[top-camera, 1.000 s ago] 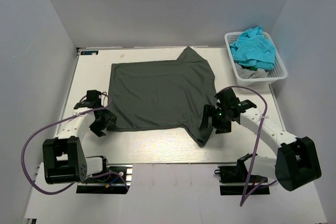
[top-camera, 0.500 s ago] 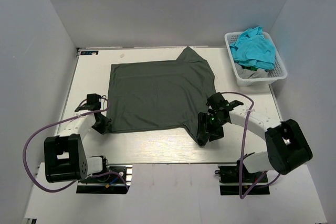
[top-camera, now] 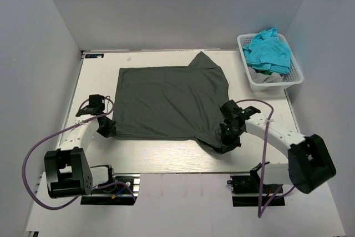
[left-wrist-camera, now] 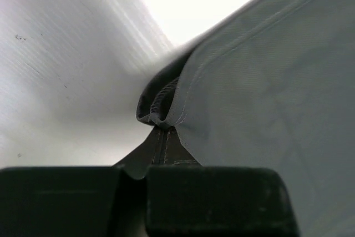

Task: Fold and stack the t-shirts
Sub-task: Grap the side of the flattened tshirt closest away from the robot with both arms, then fold the flattened tshirt in 1/3 of the way

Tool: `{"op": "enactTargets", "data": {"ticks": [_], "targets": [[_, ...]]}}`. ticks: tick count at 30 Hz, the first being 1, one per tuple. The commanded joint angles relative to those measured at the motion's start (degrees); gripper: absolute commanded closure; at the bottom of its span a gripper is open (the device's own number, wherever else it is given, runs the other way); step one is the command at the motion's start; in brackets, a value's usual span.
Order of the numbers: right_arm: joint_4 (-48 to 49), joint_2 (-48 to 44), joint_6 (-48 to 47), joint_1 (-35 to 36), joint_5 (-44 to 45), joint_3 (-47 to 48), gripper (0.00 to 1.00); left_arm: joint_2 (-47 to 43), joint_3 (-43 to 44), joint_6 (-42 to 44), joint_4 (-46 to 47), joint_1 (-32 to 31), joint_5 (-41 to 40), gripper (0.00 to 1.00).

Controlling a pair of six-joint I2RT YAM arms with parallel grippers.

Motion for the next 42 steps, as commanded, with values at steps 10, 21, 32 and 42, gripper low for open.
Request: {"op": "enactTargets", "data": {"ticks": [10, 21, 32, 42], "targets": [[-12.9, -5.7, 2.5, 0.2, 3.1, 4.2, 1.0, -4.6, 2.0, 0.2, -5.3, 0.3, 0.7, 1.0], [-12.2, 8.8, -6.8, -0.4, 12.6, 22.9, 1.0, 2.2, 10.4, 1.3, -3.4, 0.3, 2.4, 1.0], [-17.5, 25.0, -10.5, -5.2, 19.8, 48.2, 1.0, 18.1, 26.2, 3.1, -3.9, 0.3, 2.4, 1.0], [-21.0, 41.4, -16.2, -9.4, 18.3, 70.7, 1.0, 30.9, 37.5, 3.1, -5.0, 0.3, 2.4, 1.0]]}}
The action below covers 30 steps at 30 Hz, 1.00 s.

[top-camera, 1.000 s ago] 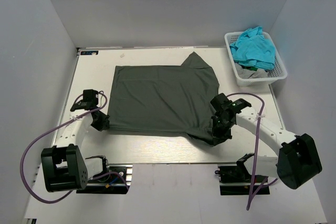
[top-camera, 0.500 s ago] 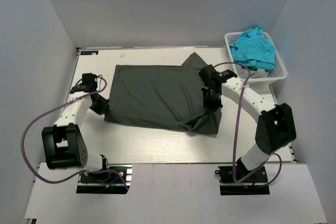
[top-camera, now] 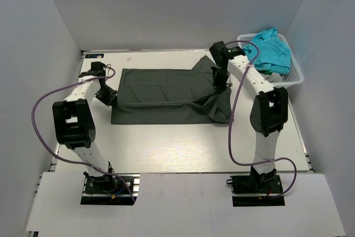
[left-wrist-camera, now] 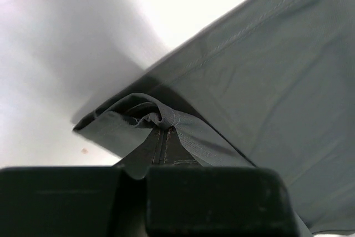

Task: Fold and stack the t-shirts
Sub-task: Fold the flattened tshirt in 1/3 of the way

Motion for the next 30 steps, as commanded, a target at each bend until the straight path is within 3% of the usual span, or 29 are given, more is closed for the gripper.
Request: {"op": "enactTargets", "data": {"ticks": [1, 3, 6, 7, 9, 10, 11, 15, 18, 21, 25, 30], "targets": [[-2.0, 3.8, -5.3, -1.3, -0.5, 6.6, 1.0, 3.0, 4.6, 0.5, 0.2, 0.3, -0.2, 1.0], [-0.4, 7.0, -6.6, -1.6, -0.1, 8.1, 1.0, 5.3, 6.2, 1.0, 0.8, 0.3, -0.7, 1.0], [4.2, 9.5, -10.3, -3.3, 0.5, 9.6, 1.0, 10.2, 10.8, 1.8, 1.3, 0.3, -0.7, 0.8], [7.1, 11.0, -12.5, -3.5, 0.2, 10.3, 0.99, 11.2, 13.1, 2.5, 1.3, 0.3, 0.0, 0.54], [13.9, 11.2, -13.0, -4.0, 1.9, 9.5, 0.55, 12.9, 15.5, 2.5, 0.7, 0.3, 0.1, 0.25], [16.4, 11.8, -15.4, -4.0, 0.2, 10.5, 0.4, 13.5, 17.6, 3.4, 0.7, 0.3, 0.7, 0.03], [18.1, 11.9, -15.9, -4.1, -0.5, 10.7, 0.33, 14.1, 18.8, 3.4, -0.4, 0.3, 0.7, 0.0], [20.8, 7.5, -19.5, -3.7, -1.0, 7.9, 0.28, 12.3, 21.6, 4.6, -2.8, -0.2, -1.2, 0.0], [25.4, -1.4, -20.2, -3.5, -5.4, -5.7, 0.28, 9.1, 20.8, 7.2, -2.3, -0.9, 3.7, 0.0], [31.5, -10.9, -22.2, -3.3, -11.8, -19.3, 0.1, 6.1, 15.4, 9.5, 2.9, -1.5, 10.7, 0.0], [35.9, -18.4, -22.9, -3.3, -18.0, -29.9, 0.1, 2.3, 7.8, 10.1, 8.6, -2.1, 17.6, 0.0], [38.5, -15.9, -23.5, -3.0, -19.6, -33.0, 0.11, 2.3, 2.6, 12.5, 10.3, -3.2, 18.8, 0.0]]}}
